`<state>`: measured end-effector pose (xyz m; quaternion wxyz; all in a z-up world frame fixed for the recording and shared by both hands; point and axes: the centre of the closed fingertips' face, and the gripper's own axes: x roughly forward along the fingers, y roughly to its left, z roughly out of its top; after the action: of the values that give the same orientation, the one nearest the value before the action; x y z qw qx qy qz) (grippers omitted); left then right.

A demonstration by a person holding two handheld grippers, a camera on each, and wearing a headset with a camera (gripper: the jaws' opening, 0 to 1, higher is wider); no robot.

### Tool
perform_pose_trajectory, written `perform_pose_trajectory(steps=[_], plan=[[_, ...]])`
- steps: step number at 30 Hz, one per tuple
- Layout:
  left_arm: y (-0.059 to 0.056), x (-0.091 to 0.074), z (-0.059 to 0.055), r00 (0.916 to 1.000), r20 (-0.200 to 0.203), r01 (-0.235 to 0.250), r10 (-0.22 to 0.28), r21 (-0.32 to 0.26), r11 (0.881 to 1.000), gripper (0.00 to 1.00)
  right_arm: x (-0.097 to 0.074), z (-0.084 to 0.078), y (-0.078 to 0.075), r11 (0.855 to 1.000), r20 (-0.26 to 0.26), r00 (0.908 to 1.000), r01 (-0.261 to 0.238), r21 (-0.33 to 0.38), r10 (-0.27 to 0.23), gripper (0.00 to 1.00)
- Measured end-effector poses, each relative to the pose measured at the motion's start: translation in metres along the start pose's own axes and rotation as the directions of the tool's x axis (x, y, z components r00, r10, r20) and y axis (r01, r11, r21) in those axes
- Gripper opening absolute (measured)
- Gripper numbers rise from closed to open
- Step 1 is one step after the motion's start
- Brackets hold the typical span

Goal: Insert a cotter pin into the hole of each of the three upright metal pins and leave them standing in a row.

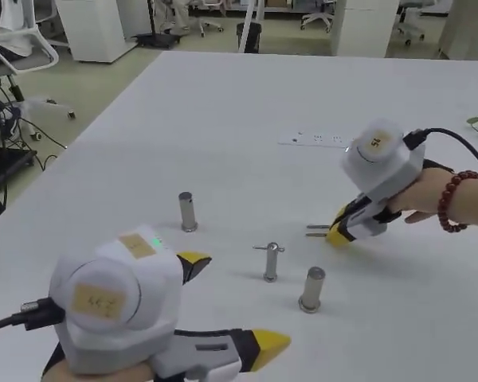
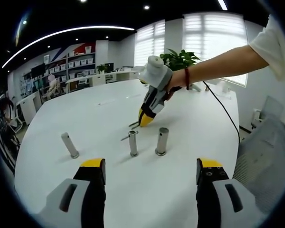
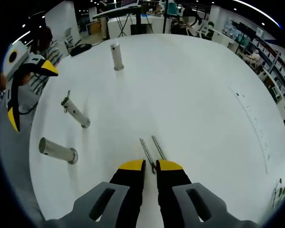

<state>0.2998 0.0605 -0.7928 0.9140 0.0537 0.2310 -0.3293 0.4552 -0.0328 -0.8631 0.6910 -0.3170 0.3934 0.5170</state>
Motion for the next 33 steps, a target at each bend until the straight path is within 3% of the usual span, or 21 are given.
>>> perform_pose_trajectory(steps=[12,15,21,28,33], plan=[[-0.003,0.000,0.001,0.9999,0.002,0.011,-0.011,0.008,1.000,0.77,0.002,-0.001,0.004,0.995,-0.063,0.9976,0.023,-0.102,-0.030,0.05],[-0.005,0.000,0.000,0.9999,-0.007,0.015,-0.015,0.016,1.000,0.77,0.001,-0.001,0.004,0.988,-0.069,0.9970,0.025,-0.152,-0.036,0.03],[-0.006,0.000,0.002,0.9998,-0.005,0.019,-0.019,0.002,1.000,0.76,0.001,0.001,0.004,0.981,-0.076,0.9954,0.043,-0.187,-0.058,0.02],[-0.010,0.004,0.012,0.9996,0.010,0.026,-0.026,0.007,1.000,0.72,-0.006,0.011,0.004,0.978,-0.038,0.9965,0.066,-0.196,-0.074,0.02],[-0.009,0.005,0.016,0.9995,0.007,0.029,-0.029,0.015,0.999,0.69,-0.015,0.018,0.007,0.968,-0.001,0.9958,0.089,-0.236,-0.092,0.02]])
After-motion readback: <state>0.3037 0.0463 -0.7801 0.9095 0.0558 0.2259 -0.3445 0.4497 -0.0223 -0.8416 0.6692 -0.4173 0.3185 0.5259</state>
